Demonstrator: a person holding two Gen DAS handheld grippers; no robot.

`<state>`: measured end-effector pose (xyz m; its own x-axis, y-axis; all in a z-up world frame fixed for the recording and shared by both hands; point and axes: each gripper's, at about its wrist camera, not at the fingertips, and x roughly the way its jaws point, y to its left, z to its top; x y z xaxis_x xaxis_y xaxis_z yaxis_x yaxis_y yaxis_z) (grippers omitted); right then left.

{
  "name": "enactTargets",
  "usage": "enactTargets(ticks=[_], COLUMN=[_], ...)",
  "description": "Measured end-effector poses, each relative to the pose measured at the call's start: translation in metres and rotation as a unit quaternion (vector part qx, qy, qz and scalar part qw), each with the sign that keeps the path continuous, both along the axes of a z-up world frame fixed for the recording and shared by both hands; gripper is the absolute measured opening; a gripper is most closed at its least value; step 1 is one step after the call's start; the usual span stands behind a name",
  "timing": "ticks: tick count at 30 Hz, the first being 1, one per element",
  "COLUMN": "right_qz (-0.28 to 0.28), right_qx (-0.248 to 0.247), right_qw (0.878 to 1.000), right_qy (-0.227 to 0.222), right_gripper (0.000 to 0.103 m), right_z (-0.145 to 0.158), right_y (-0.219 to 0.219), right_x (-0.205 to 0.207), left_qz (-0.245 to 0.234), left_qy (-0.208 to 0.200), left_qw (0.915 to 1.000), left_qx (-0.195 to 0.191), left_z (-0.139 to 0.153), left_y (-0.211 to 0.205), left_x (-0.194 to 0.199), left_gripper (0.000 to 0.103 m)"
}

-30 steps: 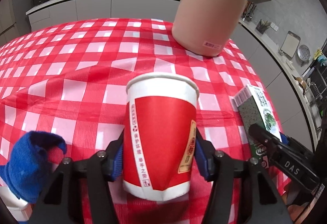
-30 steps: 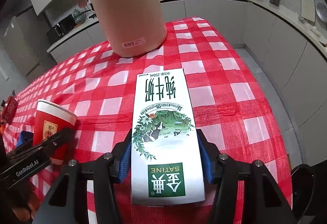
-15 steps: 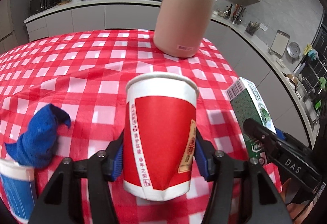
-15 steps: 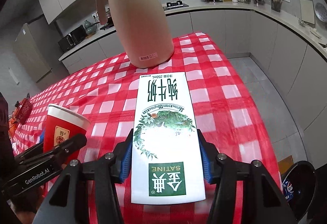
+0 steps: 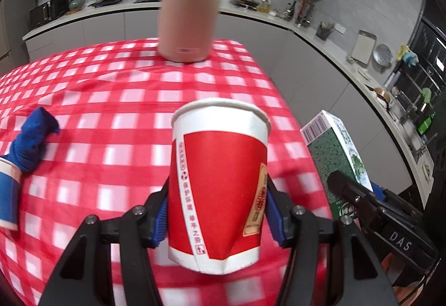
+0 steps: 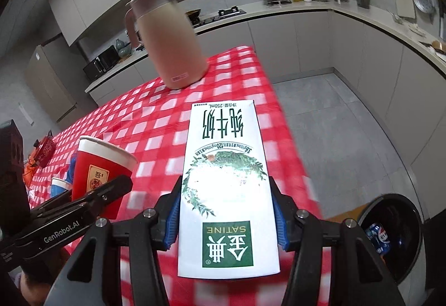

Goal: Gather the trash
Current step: 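Grasp the red paper cup with the left tool while the right tool grasps the milk carton, then carry the red cup and milk carton over the black bin and release both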

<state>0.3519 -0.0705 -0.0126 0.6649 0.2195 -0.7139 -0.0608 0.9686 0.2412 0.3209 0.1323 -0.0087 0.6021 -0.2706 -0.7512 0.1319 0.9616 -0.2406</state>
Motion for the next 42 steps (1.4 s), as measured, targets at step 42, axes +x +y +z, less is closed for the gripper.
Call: enactTargets(ticks=[42], right_qz=[-0.193], right_qx=[0.007], right_qw=[0.972], right_qy=[0.136], right_gripper=[0.074], right_z=[-0.12], right_y=[-0.337], right_x=[-0.107], left_qz=[-0.194], left_qy=[0.106], left_qw=[0.9725], left_qx=[0.073], left_z=[-0.09], left_y=[-0.326], left_x=[-0.027], left_gripper=[0.082])
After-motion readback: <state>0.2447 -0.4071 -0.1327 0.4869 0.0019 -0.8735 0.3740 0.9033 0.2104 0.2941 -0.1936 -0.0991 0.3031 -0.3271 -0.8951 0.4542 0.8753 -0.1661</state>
